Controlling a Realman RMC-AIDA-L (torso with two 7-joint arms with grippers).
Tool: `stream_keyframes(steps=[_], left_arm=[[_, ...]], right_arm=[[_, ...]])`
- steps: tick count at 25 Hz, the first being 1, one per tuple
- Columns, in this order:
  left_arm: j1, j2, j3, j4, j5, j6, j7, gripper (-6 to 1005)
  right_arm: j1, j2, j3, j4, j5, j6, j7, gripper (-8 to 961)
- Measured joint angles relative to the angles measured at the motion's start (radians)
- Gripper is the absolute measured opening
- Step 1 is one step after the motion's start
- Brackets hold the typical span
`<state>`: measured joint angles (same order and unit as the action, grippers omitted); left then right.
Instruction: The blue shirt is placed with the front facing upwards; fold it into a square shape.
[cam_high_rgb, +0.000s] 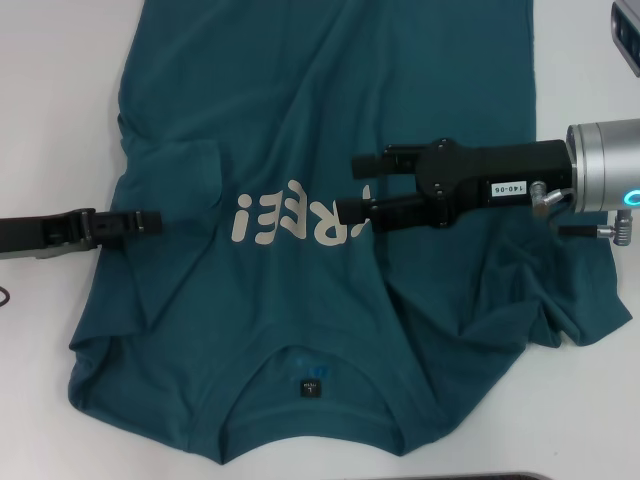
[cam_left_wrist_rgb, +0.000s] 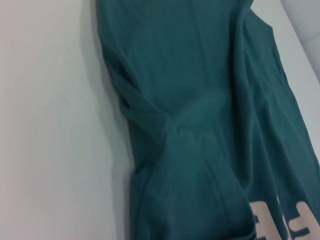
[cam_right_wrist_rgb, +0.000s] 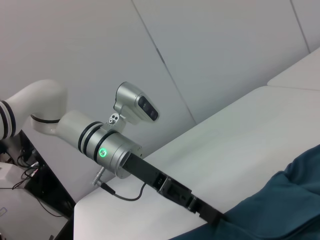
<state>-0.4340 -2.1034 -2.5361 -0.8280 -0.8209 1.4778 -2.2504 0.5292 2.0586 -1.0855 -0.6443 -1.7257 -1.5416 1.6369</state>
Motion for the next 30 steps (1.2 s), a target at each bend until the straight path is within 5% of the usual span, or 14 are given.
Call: stream_keyframes(steps=[30], left_arm=[[-0.007, -0.014, 0.055, -0.005, 0.009, -0.001, 0.005, 851]], right_arm=[[0.002, 0.0, 0.009, 0.0, 0.0, 0.002, 0.0, 882]])
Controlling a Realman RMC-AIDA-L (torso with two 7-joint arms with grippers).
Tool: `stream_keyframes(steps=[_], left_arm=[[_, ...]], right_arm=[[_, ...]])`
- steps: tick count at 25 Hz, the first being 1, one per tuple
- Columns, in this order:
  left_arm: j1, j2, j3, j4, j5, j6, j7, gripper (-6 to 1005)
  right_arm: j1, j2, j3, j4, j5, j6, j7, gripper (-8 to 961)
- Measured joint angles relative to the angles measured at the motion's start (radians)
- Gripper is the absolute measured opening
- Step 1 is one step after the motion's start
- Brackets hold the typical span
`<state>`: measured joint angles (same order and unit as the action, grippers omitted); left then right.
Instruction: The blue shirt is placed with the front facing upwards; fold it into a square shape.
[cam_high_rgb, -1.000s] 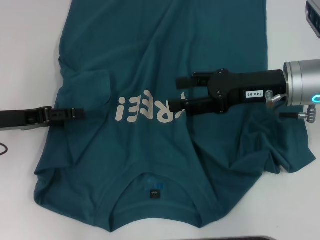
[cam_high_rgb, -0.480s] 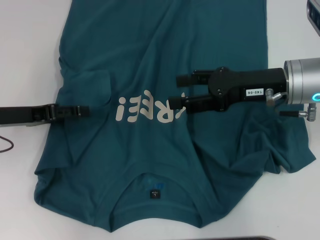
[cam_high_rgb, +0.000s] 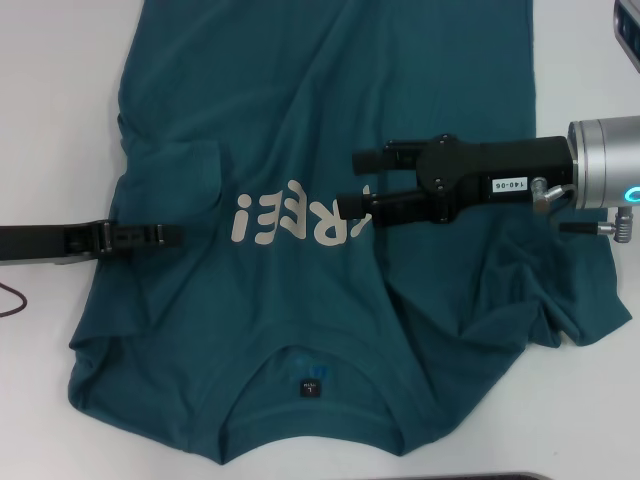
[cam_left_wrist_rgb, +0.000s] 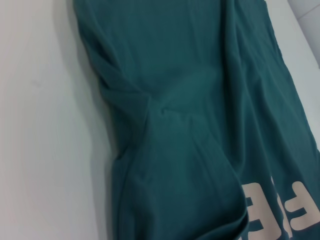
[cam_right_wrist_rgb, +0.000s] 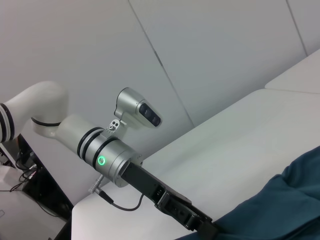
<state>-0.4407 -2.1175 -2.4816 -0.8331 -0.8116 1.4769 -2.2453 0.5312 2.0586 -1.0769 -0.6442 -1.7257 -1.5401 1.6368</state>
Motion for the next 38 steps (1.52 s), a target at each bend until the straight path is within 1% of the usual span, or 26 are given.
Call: stream_keyframes(steps=[2, 3, 4, 6, 8, 9, 10, 13, 17, 22, 24, 35, 38], left_arm=[[-0.003, 0.0, 0.001, 0.002, -0.001, 0.015, 0.0, 852], [-0.016, 0.001, -0.002, 0.006, -0.039, 0.18, 0.014, 852], [-0.016, 0.001, -0.002, 0.006, -0.039, 0.18, 0.014, 851], [-0.02, -0.002, -0.005, -0.007, -0.075, 0.295, 0.024, 850], [-0.015, -0.004, -0.008, -0.035, -0.084, 0.336, 0.015, 849], [-0.008, -0.004, -0.009, -0.051, -0.083, 0.335, 0.002, 848], [0.006, -0.001, -0.012, -0.072, -0.082, 0.311, -0.015, 848], [0.031, 0.007, -0.021, -0.086, -0.086, 0.23, -0.029, 846], [0.047, 0.006, -0.023, -0.094, -0.063, 0.146, -0.046, 846], [0.047, 0.0, -0.013, -0.093, -0.051, 0.097, -0.047, 844], [0.042, -0.005, -0.009, -0.086, -0.047, 0.033, -0.033, 845], [0.035, -0.005, -0.008, -0.081, -0.021, -0.03, -0.033, 845], [0.023, -0.006, -0.008, -0.058, -0.003, -0.045, -0.034, 846]], right_arm=[[0.0, 0.0, 0.0, 0.0, 0.0, 0.0, 0.0, 882], [0.0, 0.0, 0.002, 0.0, 0.0, 0.0, -0.003, 882], [0.0, 0.0, 0.002, 0.0, 0.0, 0.0, -0.003, 883], [0.003, 0.0, 0.003, 0.0, 0.0, 0.0, -0.002, 883], [0.006, 0.0, 0.003, 0.0, 0.0, 0.0, -0.001, 883], [0.007, 0.0, 0.003, 0.0, 0.0, 0.0, 0.0, 883], [0.007, 0.0, 0.003, 0.0, 0.0, 0.0, 0.0, 883], [0.004, 0.0, 0.003, 0.0, 0.0, 0.0, 0.0, 884], [0.001, 0.0, 0.003, 0.0, 0.0, 0.0, 0.0, 884], [0.003, 0.0, 0.003, 0.0, 0.0, 0.0, 0.0, 884], [0.006, 0.0, 0.004, 0.0, 0.0, 0.0, 0.0, 884], [0.007, 0.0, 0.014, 0.0, 0.0, 0.0, 0.0, 883], [0.007, 0.0, 0.014, 0.0, 0.0, 0.0, 0.0, 883]])
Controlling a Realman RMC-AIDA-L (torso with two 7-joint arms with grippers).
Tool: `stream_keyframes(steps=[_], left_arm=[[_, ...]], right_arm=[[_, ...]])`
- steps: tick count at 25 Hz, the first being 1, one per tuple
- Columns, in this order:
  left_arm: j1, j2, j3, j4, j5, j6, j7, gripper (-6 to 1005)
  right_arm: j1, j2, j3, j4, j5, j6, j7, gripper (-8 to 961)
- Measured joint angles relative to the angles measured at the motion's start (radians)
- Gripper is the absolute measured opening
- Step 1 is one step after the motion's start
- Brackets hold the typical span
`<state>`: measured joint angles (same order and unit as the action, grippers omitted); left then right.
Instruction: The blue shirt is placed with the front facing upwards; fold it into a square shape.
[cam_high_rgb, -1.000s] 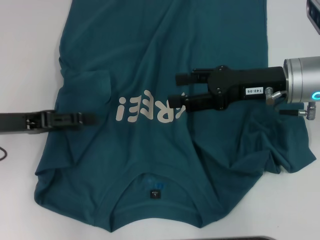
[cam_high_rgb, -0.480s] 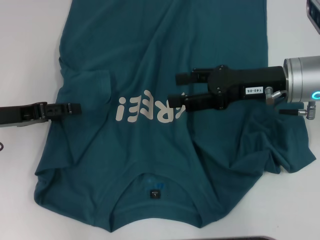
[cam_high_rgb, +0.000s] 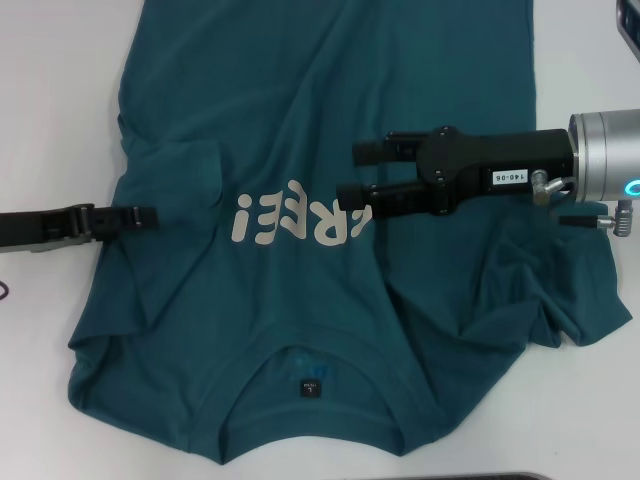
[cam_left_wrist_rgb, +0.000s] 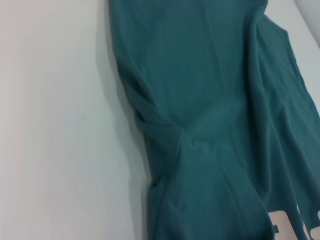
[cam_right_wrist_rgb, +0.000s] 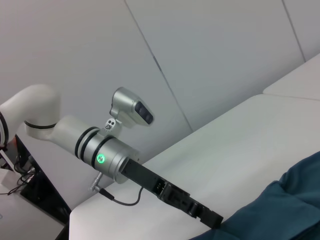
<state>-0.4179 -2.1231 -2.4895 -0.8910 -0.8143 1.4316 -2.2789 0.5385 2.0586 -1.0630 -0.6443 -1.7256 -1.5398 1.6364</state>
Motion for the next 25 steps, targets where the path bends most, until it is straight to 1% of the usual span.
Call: stream_keyframes(steps=[4, 7, 17, 25], left_arm=[[-0.012, 0.001, 0.0, 0.023, 0.006, 0.01, 0.002, 846], [-0.013, -0.001, -0.002, 0.016, -0.006, 0.039, 0.002, 846], [-0.013, 0.005, -0.01, 0.006, -0.01, 0.052, -0.003, 847], [-0.014, 0.004, -0.013, -0.002, -0.035, 0.08, -0.004, 847]], right_arm=[[0.0, 0.0, 0.001, 0.0, 0.0, 0.001, 0.001, 883], [0.0, 0.0, 0.003, 0.0, 0.0, 0.001, -0.001, 883], [0.0, 0.0, 0.005, 0.0, 0.0, 0.003, -0.001, 883], [0.001, 0.0, 0.005, 0.0, 0.0, 0.012, 0.001, 882]])
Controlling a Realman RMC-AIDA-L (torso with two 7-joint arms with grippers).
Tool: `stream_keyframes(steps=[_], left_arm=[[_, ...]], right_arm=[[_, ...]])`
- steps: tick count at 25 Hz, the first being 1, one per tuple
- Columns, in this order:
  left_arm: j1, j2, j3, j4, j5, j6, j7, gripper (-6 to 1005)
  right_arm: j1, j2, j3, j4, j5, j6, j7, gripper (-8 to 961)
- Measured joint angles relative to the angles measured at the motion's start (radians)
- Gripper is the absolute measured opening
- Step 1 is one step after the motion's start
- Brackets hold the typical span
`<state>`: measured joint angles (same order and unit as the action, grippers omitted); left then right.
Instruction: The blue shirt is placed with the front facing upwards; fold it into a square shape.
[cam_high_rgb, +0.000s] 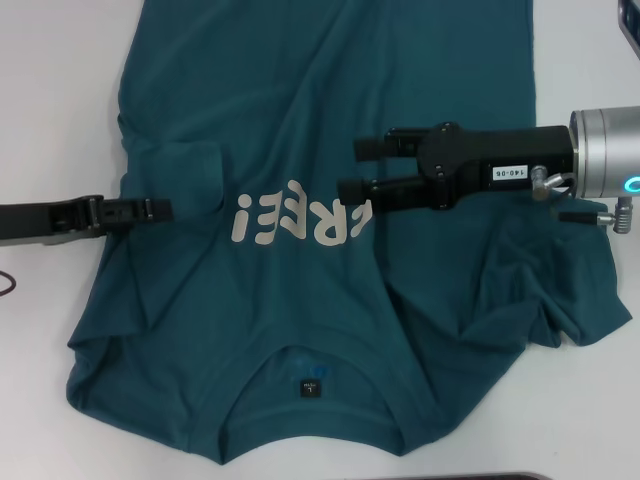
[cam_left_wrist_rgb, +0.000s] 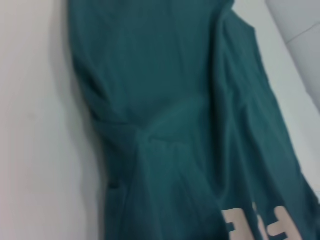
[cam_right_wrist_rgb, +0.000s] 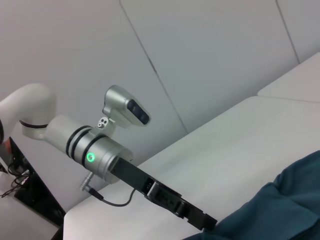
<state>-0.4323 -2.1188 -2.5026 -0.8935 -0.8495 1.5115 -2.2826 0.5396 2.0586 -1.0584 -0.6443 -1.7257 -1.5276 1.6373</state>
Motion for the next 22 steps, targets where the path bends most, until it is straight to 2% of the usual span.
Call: stream_keyframes(steps=[13, 22], left_arm=[[-0.004, 0.005, 0.012, 0.014, 0.029, -0.049, 0.008, 847], [0.006, 0.005, -0.001, 0.004, 0.021, 0.0, -0.001, 846]], right_arm=[[0.002, 0.001, 0.0, 0.001, 0.0, 0.003, 0.0, 883], [0.001, 0.0, 0.0, 0.002, 0.0, 0.003, 0.0, 884]])
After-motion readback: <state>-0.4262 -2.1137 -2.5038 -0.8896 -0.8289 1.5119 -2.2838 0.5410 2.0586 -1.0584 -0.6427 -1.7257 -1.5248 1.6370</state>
